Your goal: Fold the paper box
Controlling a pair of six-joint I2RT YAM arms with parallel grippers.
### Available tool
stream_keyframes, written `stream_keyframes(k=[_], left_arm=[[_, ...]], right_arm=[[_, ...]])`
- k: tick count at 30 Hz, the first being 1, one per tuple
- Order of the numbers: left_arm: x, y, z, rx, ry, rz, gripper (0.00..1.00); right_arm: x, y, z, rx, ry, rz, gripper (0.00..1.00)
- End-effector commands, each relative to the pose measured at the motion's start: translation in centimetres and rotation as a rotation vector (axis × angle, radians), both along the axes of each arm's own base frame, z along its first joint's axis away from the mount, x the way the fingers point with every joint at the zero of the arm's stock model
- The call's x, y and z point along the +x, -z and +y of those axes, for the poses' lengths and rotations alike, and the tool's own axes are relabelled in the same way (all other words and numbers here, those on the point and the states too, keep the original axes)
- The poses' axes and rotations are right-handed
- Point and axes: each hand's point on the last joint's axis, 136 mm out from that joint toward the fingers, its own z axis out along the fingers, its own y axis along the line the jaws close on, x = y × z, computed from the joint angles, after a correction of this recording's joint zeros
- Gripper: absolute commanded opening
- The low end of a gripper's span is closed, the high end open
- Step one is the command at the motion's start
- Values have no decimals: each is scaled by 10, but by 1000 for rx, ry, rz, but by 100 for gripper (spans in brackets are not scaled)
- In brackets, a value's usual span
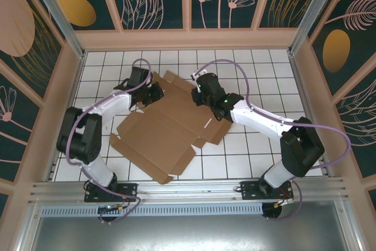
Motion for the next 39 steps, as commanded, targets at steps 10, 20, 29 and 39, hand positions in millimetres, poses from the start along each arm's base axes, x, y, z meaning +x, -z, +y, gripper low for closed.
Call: stream_keyframes(k=[10, 20, 29, 39], left_arm=[[21, 67, -15, 178, 71, 92, 0], [-10, 104, 9, 248, 8, 208, 0], [-7, 110, 15, 281, -17, 219, 0], [-30, 112, 7, 180, -34, 248, 0]], right_arm=[[-58, 136, -12, 33, 115, 466, 0], [-27, 184, -49, -57, 231, 537, 0], [27, 199, -54, -58, 281, 559, 2], [45, 201, -53, 6, 265, 607, 5]])
